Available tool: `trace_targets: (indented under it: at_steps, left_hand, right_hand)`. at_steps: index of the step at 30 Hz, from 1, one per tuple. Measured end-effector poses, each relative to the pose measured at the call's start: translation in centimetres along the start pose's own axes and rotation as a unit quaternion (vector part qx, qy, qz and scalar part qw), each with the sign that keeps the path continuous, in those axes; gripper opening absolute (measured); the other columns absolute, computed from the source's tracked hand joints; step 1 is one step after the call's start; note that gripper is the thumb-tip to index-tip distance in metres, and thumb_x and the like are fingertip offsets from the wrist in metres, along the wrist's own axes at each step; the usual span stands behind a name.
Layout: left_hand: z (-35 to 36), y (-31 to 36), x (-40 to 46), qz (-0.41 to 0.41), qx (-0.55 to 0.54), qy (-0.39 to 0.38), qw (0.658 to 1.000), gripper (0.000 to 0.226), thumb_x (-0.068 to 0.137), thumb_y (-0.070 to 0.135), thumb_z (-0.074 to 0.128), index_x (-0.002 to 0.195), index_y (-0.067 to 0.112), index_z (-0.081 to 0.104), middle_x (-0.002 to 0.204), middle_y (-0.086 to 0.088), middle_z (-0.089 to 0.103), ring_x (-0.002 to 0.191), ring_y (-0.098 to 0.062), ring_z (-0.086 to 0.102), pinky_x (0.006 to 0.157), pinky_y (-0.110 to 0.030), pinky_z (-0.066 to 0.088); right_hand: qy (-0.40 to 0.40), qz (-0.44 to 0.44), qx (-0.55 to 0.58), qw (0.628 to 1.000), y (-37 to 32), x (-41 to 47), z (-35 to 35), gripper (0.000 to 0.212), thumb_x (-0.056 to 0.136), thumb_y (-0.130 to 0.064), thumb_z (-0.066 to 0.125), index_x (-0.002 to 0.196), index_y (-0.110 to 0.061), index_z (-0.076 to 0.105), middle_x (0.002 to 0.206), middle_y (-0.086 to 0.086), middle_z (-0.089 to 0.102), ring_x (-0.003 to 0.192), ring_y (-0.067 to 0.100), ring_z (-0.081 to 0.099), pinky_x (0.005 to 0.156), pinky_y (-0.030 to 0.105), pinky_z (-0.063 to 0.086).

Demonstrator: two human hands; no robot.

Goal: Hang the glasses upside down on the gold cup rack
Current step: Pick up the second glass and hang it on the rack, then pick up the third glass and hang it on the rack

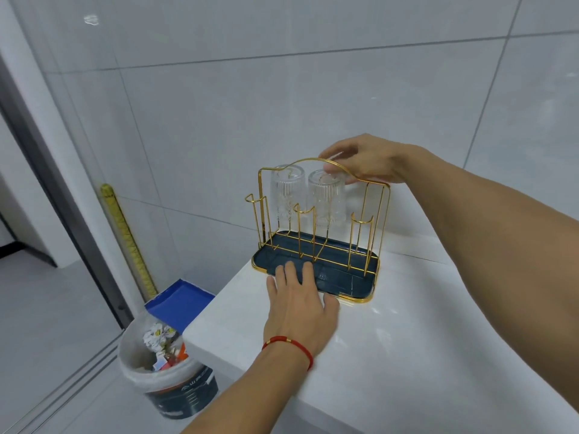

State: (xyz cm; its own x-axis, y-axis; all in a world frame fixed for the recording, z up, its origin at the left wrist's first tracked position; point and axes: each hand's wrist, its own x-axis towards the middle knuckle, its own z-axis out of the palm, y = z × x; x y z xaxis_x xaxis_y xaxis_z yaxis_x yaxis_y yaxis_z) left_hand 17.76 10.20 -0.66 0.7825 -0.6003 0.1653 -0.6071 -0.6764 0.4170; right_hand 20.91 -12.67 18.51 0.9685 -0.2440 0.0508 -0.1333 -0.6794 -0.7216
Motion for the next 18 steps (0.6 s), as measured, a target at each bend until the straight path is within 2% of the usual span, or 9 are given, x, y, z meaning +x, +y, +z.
trace_targets:
  at_steps: [3, 4, 5, 7, 9, 12, 15, 16, 18]
  left_hand:
    - [0.0, 0.0, -0.1, -0.002, -0.032, 0.023, 0.999, 0.056, 0.095, 0.045, 0.044, 0.142, 0.018, 0.033, 0.156, -0.011, 0.027, 0.145, -0.033, 0.022, 0.12, -0.051, 0.029]
    - [0.0, 0.0, -0.1, 0.001, -0.035, 0.031, 0.999, 0.056, 0.093, 0.047, 0.046, 0.14, 0.017, 0.034, 0.153, -0.011, 0.029, 0.143, -0.033, 0.024, 0.119, -0.05, 0.031]
    - [0.1, 0.0, -0.2, 0.007, -0.037, 0.039, 0.999, 0.056, 0.092, 0.049, 0.047, 0.137, 0.017, 0.036, 0.149, -0.01, 0.03, 0.141, -0.031, 0.026, 0.118, -0.049, 0.032]
    - [0.1, -0.1, -0.2, 0.022, -0.044, 0.06, 0.997, 0.053, 0.088, 0.051, 0.049, 0.127, 0.017, 0.038, 0.137, -0.008, 0.034, 0.131, -0.028, 0.03, 0.113, -0.047, 0.037]
    - [-0.1, 0.0, -0.3, 0.039, -0.036, 0.094, 0.994, 0.044, 0.085, 0.053, 0.048, 0.111, 0.018, 0.038, 0.119, -0.005, 0.037, 0.114, -0.026, 0.035, 0.104, -0.045, 0.042]
    - [-0.4, 0.2, -0.6, 0.07, 0.015, 0.152, 0.986, 0.037, 0.081, 0.053, 0.045, 0.092, 0.018, 0.036, 0.098, -0.003, 0.038, 0.094, -0.025, 0.036, 0.093, -0.046, 0.043]
    - [-0.7, 0.3, -0.8, 0.099, 0.023, 0.161, 0.982, 0.032, 0.084, 0.046, 0.051, 0.088, 0.017, 0.039, 0.094, -0.003, 0.041, 0.09, -0.024, 0.037, 0.085, -0.041, 0.045]
    - [-0.9, 0.4, -1.0, 0.112, 0.023, 0.16, 0.98, 0.029, 0.084, 0.042, 0.054, 0.087, 0.017, 0.041, 0.094, -0.003, 0.043, 0.089, -0.024, 0.038, 0.082, -0.039, 0.044]
    - [-1.5, 0.7, -1.6, 0.148, 0.021, 0.161, 0.976, 0.02, 0.084, 0.026, 0.061, 0.084, 0.017, 0.043, 0.088, -0.001, 0.046, 0.084, -0.023, 0.039, 0.074, -0.036, 0.041]
  right_hand:
    - [0.137, -0.016, 0.079, 0.987, 0.2, -1.6, 0.2, 0.021, 0.097, -0.016, 0.07, 0.117, -0.012, 0.077, 0.113, 0.009, 0.076, 0.104, 0.024, 0.074, 0.08, 0.027, 0.065]
    - [0.195, -0.023, 0.092, 0.976, 0.3, -2.4, 0.5, 0.021, 0.096, -0.009, 0.067, 0.114, -0.009, 0.077, 0.112, 0.012, 0.076, 0.104, 0.027, 0.074, 0.079, 0.028, 0.065]
    - [0.265, -0.033, 0.085, 0.96, 0.4, -3.5, 0.9, 0.024, 0.094, -0.002, 0.061, 0.111, -0.007, 0.078, 0.111, 0.013, 0.077, 0.106, 0.028, 0.074, 0.084, 0.031, 0.064]
    - [0.414, -0.055, 0.032, 0.908, 1.1, -6.7, 2.3, 0.035, 0.086, 0.008, 0.051, 0.104, -0.007, 0.077, 0.106, 0.01, 0.078, 0.103, 0.025, 0.072, 0.092, 0.031, 0.057]
    - [0.485, -0.073, -0.014, 0.872, 2.4, -11.4, 4.5, 0.035, 0.08, 0.01, 0.049, 0.097, -0.01, 0.073, 0.1, 0.007, 0.074, 0.093, 0.022, 0.068, 0.088, 0.036, 0.055]
    - [0.429, -0.062, -0.078, 0.898, 5.5, -19.1, 7.9, 0.028, 0.081, 0.008, 0.058, 0.096, -0.013, 0.07, 0.097, 0.003, 0.071, 0.087, 0.021, 0.064, 0.083, 0.04, 0.054]
    - [0.28, 0.019, -0.137, 0.95, 8.4, -26.1, 9.1, 0.029, 0.087, -0.004, 0.064, 0.106, -0.025, 0.068, 0.111, -0.007, 0.067, 0.105, 0.015, 0.06, 0.091, 0.034, 0.047]
    - [0.235, 0.052, -0.154, 0.958, 9.1, -28.2, 9.3, 0.031, 0.089, -0.009, 0.064, 0.111, -0.029, 0.066, 0.118, -0.011, 0.064, 0.112, 0.013, 0.057, 0.093, 0.03, 0.043]
    - [0.21, 0.1, -0.177, 0.956, 10.5, -31.9, 9.6, 0.034, 0.091, -0.013, 0.064, 0.121, -0.031, 0.064, 0.125, -0.015, 0.058, 0.12, 0.012, 0.052, 0.093, 0.025, 0.037]
